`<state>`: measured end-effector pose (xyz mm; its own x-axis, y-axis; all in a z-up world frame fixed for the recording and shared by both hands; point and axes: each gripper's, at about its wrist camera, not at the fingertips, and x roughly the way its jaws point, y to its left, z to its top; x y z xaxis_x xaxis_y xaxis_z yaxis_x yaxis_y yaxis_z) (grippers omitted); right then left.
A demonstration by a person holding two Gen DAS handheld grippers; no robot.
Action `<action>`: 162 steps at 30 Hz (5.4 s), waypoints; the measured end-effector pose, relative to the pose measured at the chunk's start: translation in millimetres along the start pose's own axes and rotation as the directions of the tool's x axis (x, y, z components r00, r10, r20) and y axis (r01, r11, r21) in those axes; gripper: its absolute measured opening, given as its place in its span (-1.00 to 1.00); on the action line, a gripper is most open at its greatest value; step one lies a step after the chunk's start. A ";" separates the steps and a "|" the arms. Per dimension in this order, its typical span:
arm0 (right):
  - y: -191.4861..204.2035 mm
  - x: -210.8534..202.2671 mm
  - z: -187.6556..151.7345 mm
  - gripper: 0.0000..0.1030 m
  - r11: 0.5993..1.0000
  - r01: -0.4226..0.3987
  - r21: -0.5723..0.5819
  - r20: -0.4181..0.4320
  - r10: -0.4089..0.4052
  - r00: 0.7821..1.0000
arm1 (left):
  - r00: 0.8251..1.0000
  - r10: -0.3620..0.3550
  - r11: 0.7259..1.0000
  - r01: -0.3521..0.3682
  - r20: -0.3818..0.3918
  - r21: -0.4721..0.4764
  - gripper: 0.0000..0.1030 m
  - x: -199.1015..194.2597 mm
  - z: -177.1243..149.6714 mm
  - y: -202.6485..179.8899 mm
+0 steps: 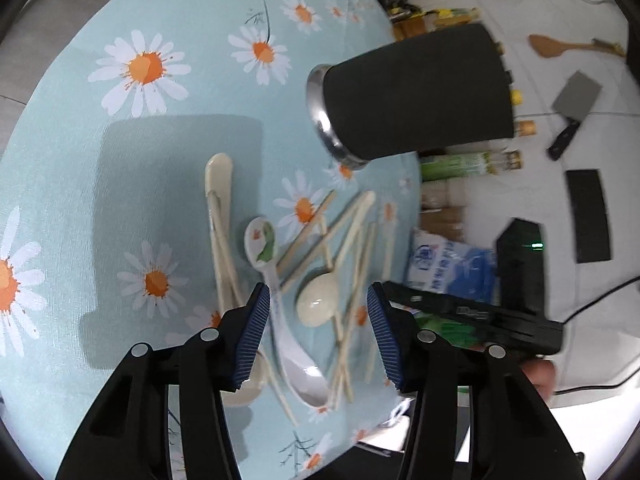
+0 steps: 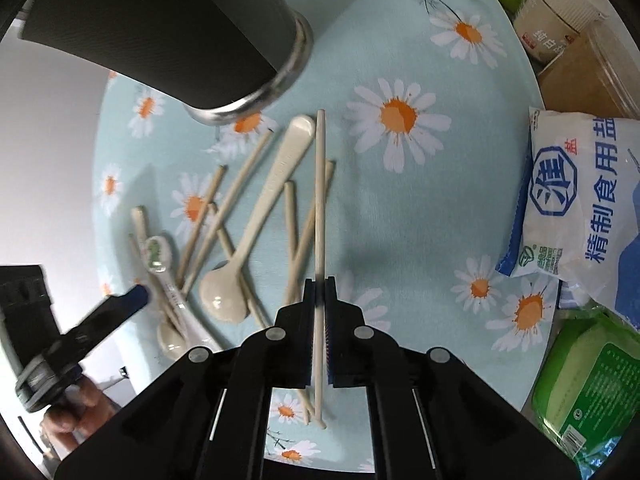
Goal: Organize utensils
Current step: 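Grasp a wooden chopstick with the right tool while the left tool reaches toward the spoons, then grasp the white frog-print spoon by its handle with the left tool, then lift the spoon and chopstick up over the black utensil holder with both tools, then open both tools to drop the spoon and chopstick into the black holder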
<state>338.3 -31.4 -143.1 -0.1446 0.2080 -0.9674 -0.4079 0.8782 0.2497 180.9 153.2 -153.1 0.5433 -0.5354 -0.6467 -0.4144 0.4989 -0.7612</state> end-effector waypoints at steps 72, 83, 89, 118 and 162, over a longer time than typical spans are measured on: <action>27.9 -53.8 -61.1 -0.89 0.937 -0.300 -0.182 0.199 0.333 0.922 | 0.995 0.089 0.921 -0.103 0.055 0.376 -0.93 -35.0 6.6 -55.7; 45.0 -81.3 -67.3 -0.89 0.929 -0.285 -0.235 0.343 0.354 0.870 | 0.995 0.017 0.867 -0.062 0.095 0.494 -0.93 -60.7 21.8 -79.8; 49.9 -102.5 -59.5 -0.89 0.925 -0.269 -0.268 0.406 0.362 0.839 | 0.993 -0.022 0.842 -0.046 0.120 0.538 -0.93 -69.5 29.3 -98.2; 64.7 -208.4 23.4 -0.89 0.939 -0.060 -0.338 0.822 0.326 0.467 | 0.910 -0.137 0.571 -0.250 0.391 0.782 -0.93 -91.3 114.8 -220.0; 41.3 -151.1 48.6 -0.67 0.955 -0.109 -0.274 0.854 0.294 0.430 | 0.902 -0.111 0.570 -0.287 0.418 0.770 -0.60 -18.3 128.3 -179.7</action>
<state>387.2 -5.6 11.3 0.5877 0.7153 -0.3782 -0.6214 0.6983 0.3552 339.1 160.8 1.8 0.8410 -0.2532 -0.4781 0.1699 0.9626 -0.2109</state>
